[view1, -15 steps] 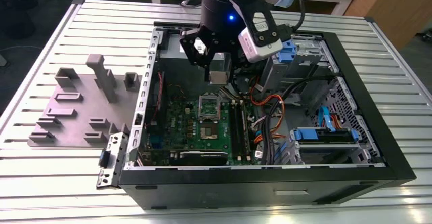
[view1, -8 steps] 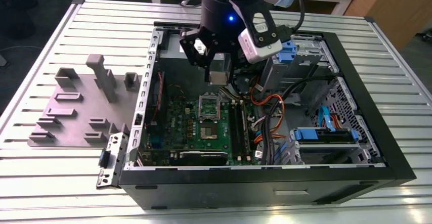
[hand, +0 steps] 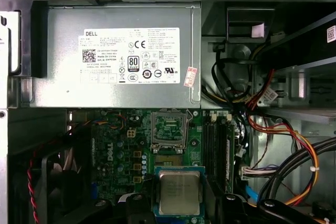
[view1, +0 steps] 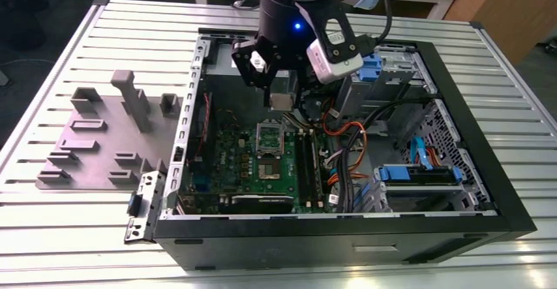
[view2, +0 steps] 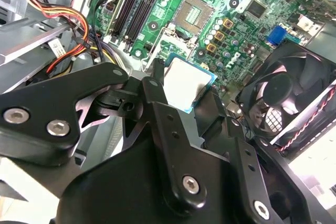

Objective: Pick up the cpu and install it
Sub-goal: 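Place the cpu into insertion slot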

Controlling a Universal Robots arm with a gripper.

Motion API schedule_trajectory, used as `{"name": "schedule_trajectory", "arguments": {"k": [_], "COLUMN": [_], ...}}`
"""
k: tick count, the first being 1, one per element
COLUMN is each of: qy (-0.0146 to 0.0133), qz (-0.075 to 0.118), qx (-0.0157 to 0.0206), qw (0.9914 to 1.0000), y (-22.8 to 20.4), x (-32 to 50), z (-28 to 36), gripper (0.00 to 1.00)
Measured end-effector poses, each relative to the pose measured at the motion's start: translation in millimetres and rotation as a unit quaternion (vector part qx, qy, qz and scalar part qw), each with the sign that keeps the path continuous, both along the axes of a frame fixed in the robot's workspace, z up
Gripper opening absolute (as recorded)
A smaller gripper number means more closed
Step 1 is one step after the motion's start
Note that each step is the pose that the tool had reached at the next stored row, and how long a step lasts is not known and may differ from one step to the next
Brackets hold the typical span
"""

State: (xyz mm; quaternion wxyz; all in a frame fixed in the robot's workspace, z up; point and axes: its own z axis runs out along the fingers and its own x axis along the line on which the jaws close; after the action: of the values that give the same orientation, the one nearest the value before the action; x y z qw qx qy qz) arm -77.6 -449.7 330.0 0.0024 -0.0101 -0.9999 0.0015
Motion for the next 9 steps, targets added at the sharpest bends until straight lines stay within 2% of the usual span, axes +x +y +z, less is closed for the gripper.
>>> {"name": "schedule_trajectory", "arguments": {"k": [9], "qy": [-0.0001], "qz": [0.000], "qx": [0.0001], "qw": [1.00000], "y": [0.0], "x": [0.0], "z": [-1.5], "gripper": [0.47]}}
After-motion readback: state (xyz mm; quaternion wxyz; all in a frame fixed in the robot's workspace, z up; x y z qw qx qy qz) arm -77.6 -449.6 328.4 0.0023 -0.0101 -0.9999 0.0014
